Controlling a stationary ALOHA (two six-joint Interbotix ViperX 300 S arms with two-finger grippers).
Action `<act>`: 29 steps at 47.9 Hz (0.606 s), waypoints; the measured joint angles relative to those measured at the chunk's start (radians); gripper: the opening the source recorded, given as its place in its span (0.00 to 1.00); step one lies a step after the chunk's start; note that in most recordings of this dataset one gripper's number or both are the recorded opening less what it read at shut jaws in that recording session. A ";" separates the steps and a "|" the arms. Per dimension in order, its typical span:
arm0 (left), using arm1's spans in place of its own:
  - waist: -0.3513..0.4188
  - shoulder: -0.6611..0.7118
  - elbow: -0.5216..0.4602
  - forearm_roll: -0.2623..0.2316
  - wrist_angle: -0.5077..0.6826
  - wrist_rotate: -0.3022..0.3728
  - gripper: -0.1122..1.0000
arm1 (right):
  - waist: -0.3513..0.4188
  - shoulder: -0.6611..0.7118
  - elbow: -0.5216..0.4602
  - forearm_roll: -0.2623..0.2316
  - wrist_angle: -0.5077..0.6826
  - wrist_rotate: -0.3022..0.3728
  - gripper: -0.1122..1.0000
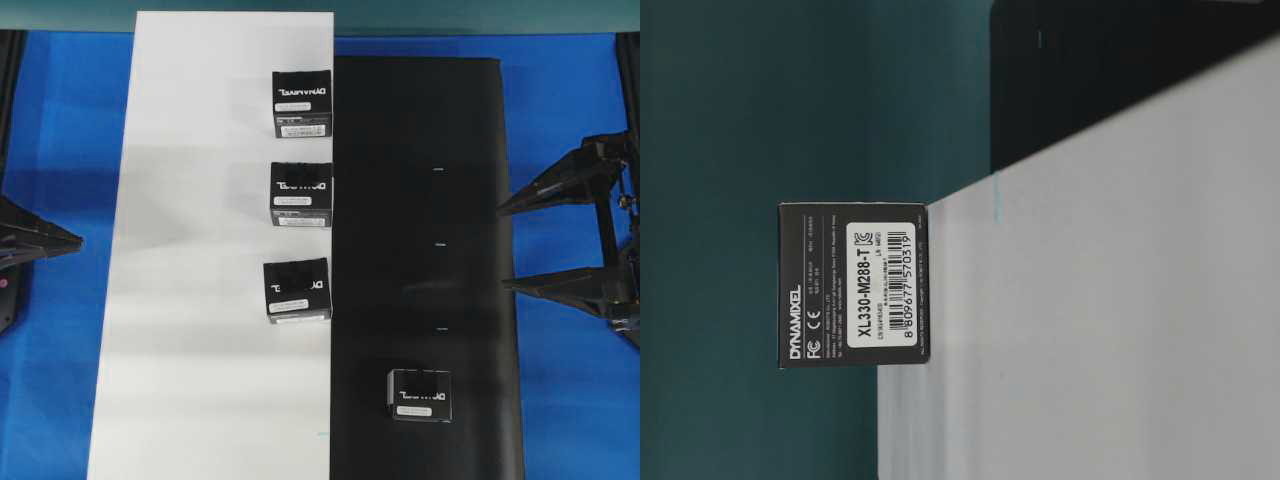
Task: Place the box from the black base onto the white base.
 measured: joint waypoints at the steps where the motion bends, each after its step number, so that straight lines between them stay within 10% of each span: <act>1: 0.000 0.000 0.000 0.000 0.000 0.000 0.06 | 0.000 0.000 0.000 -0.002 0.002 0.000 0.99; 29: 0.000 -0.002 0.000 0.002 -0.002 0.000 0.06 | 0.003 -0.005 0.006 -0.002 0.002 0.000 0.99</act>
